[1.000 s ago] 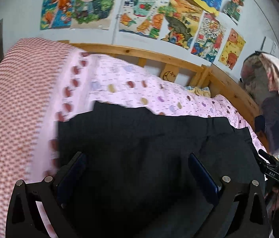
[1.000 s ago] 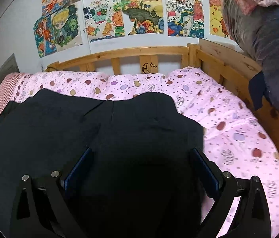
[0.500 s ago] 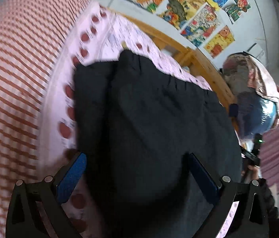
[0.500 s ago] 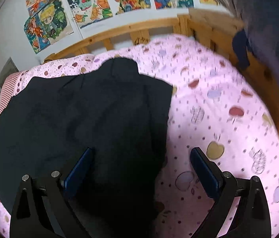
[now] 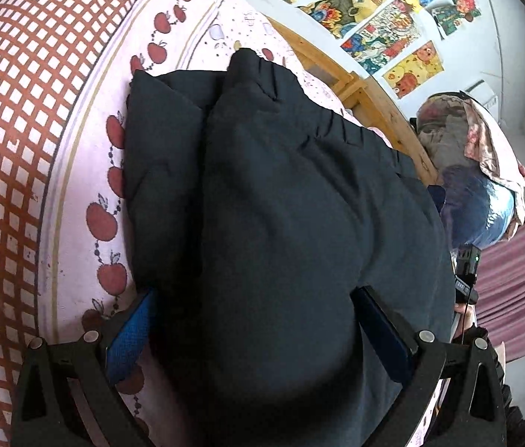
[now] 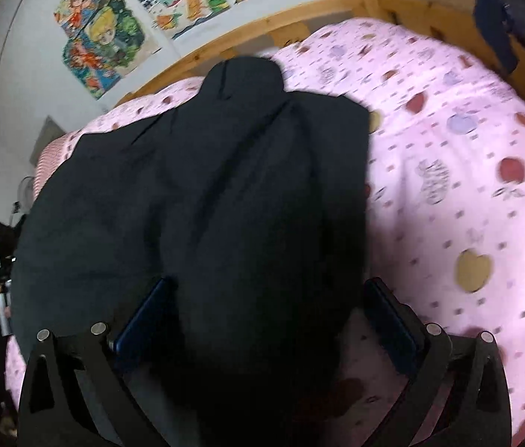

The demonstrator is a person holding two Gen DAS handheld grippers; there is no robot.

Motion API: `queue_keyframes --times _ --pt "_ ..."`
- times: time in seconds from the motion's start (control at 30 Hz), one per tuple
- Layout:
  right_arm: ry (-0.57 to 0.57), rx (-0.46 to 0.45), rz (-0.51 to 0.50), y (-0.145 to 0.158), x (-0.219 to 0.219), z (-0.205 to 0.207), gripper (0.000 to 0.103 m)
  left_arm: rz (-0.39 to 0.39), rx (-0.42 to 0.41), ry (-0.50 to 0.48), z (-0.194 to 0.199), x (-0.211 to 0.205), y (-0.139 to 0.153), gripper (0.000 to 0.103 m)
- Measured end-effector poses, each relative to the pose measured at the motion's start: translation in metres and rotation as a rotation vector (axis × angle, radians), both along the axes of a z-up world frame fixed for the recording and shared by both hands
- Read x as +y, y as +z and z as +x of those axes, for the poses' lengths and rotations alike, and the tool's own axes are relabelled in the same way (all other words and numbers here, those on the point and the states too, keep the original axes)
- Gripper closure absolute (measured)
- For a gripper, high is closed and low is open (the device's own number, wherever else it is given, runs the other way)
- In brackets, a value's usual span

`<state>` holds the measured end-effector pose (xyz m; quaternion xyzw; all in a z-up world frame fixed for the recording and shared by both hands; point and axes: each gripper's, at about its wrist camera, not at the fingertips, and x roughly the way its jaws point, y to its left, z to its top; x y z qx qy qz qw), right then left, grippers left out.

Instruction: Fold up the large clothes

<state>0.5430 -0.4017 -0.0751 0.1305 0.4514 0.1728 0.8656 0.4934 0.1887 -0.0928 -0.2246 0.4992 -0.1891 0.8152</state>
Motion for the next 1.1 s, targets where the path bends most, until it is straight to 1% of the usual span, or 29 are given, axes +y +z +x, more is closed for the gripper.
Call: queue_keyframes --times 0.1,0.33,0.5,0.57,0.83,0.9,1.1 --pt "0.016 0.013 0.019 -0.007 0.007 -0.001 0.001 0.007 -0.024 -0.007 -0.002 -0.004 0.001 0.0" --pt "0.0 0.029 -0.029 -0.016 0.02 -0.001 0.001 0.051 -0.047 -0.02 0.0 -0.011 0.003 0.0" --pt "-0.018 -0.019 -0.033 -0.021 0.025 -0.01 0.001 0.084 -0.091 -0.001 -0.006 -0.016 0.005 0.0" --pt "-0.021 -0.025 -0.034 -0.022 0.026 -0.012 0.001 0.092 -0.099 0.006 -0.008 -0.017 0.005 0.0" --pt "-0.024 -0.015 -0.04 -0.019 0.021 -0.013 0.001 0.081 -0.102 0.0 -0.007 -0.011 0.002 0.0" --pt "-0.026 -0.011 -0.041 -0.016 0.019 -0.004 0.001 0.08 -0.101 -0.001 -0.007 -0.011 0.001 0.0" --pt "-0.044 -0.001 -0.046 -0.016 0.015 -0.005 0.001 0.079 -0.101 0.001 -0.007 -0.012 0.001 0.0"
